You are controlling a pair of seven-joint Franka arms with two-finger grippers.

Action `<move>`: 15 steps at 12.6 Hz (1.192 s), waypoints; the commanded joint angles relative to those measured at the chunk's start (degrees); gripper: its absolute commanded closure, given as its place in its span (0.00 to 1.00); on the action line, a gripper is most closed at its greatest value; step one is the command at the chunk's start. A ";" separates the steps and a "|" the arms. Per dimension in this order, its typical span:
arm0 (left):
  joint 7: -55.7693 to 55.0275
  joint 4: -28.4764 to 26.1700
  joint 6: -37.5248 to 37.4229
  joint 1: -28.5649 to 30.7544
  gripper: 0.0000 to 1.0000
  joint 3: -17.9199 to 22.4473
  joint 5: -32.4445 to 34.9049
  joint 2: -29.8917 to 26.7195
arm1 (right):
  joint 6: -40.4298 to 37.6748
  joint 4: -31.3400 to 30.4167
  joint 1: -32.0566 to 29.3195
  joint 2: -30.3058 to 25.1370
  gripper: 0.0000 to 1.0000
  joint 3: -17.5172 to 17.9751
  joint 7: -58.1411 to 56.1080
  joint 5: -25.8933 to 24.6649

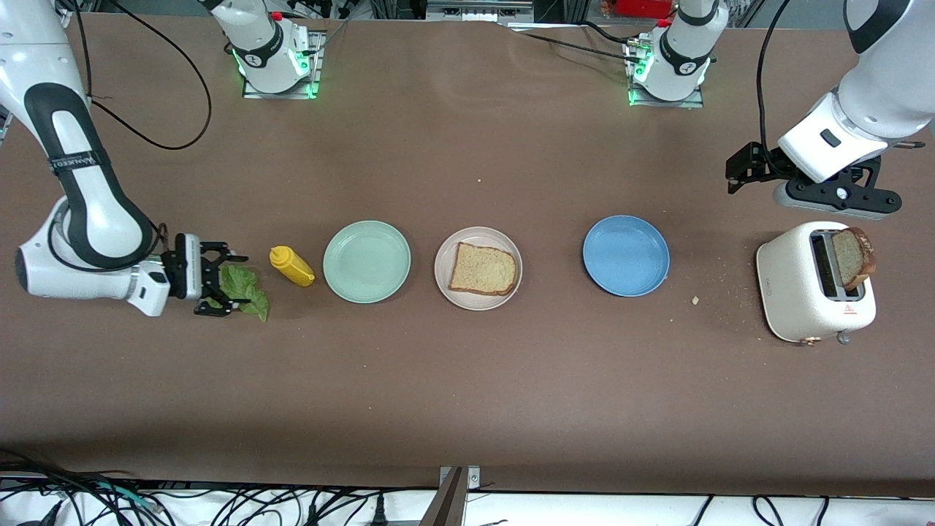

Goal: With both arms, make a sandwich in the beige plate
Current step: 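Grasp the green lettuce leaf with the right gripper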

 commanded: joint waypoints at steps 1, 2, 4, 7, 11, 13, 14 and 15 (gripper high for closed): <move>-0.24 -0.50 0.17 0.52 0.00 -0.43 -0.58 -0.82 | 5.16 -0.91 -0.25 0.01 0.00 -1.22 0.33 -4.47; -0.24 -0.59 0.17 0.52 0.00 -0.43 -0.58 -0.82 | 6.75 -1.44 -0.07 0.18 0.00 -1.40 0.51 -5.18; -0.24 -0.50 0.17 0.52 0.00 -0.43 -0.58 -0.82 | 9.91 -2.23 0.02 0.97 0.00 -2.10 0.51 -5.37; -0.24 -0.59 0.17 0.52 0.00 -0.43 -0.49 -0.82 | 12.21 -2.23 0.45 3.26 0.01 -2.19 1.04 -5.37; -0.24 -0.59 0.17 0.52 0.00 -0.43 -0.58 -0.82 | 13.79 -2.32 2.65 4.14 0.42 -3.42 1.04 -4.75; -0.24 -0.59 0.17 0.52 0.00 -0.34 -0.58 -0.82 | 13.71 -2.32 2.65 3.97 0.84 -3.42 1.04 -4.75; -0.33 -0.59 0.17 0.52 0.00 -0.34 -0.58 -0.82 | 13.36 -2.32 2.65 3.62 1.00 -3.51 1.04 -4.75; -0.24 -0.59 0.17 0.52 0.00 -0.34 -0.58 -0.82 | 13.27 -2.32 2.65 3.18 1.00 -3.51 0.86 -4.84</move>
